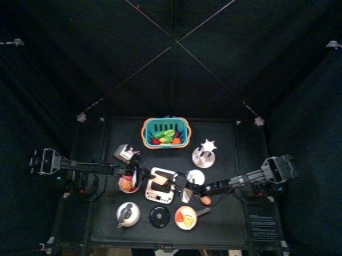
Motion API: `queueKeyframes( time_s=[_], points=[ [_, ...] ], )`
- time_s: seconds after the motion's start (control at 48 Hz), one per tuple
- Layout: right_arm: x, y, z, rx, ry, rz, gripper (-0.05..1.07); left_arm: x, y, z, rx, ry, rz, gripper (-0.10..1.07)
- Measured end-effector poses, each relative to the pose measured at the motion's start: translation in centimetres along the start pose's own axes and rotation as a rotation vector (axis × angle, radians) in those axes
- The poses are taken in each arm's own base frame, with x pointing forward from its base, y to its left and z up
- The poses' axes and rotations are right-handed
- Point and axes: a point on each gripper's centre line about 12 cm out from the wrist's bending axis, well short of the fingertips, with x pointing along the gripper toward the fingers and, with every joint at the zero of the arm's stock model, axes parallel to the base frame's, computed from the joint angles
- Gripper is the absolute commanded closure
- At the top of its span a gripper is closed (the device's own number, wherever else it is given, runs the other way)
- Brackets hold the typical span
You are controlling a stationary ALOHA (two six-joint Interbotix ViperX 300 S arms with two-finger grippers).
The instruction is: Adjust grip on cleaver
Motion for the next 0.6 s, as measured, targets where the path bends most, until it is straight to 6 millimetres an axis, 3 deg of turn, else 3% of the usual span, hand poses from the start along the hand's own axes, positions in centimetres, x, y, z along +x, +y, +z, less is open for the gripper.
queueKeyframes(
  time_s=[0.312,0.604],
  points=[
    [-0.8,-3.2,0.3,0.126,-0.054,0.142,0.07,-0.9,-0.4,-0.6,0.343,-0.080,-0.080,0.54],
    [-0.7,-3.3,0.5,0.122,-0.066,0.168,0.08,-1.3,0.1,-0.1,0.501,-0.215,-0.033,0.54]
  ],
)
